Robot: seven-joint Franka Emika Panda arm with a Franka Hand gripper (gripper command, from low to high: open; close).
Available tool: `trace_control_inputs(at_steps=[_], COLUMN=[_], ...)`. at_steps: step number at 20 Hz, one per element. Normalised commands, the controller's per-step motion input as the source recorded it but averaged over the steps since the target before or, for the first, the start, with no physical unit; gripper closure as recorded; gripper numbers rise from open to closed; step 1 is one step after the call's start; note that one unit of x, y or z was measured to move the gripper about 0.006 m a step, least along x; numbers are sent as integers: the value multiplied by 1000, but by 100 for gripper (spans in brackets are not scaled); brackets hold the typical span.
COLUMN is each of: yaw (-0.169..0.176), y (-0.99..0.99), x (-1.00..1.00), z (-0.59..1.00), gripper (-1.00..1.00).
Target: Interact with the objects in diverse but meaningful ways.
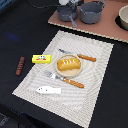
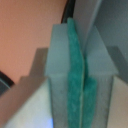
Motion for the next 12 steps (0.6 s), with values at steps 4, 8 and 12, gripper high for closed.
trace_control_inputs(at_steps=[4,8,12], yaw=[11,6,0], y=[493,449,54], x=[-10,79,466], z=[23,55,0], gripper=[100,100,100])
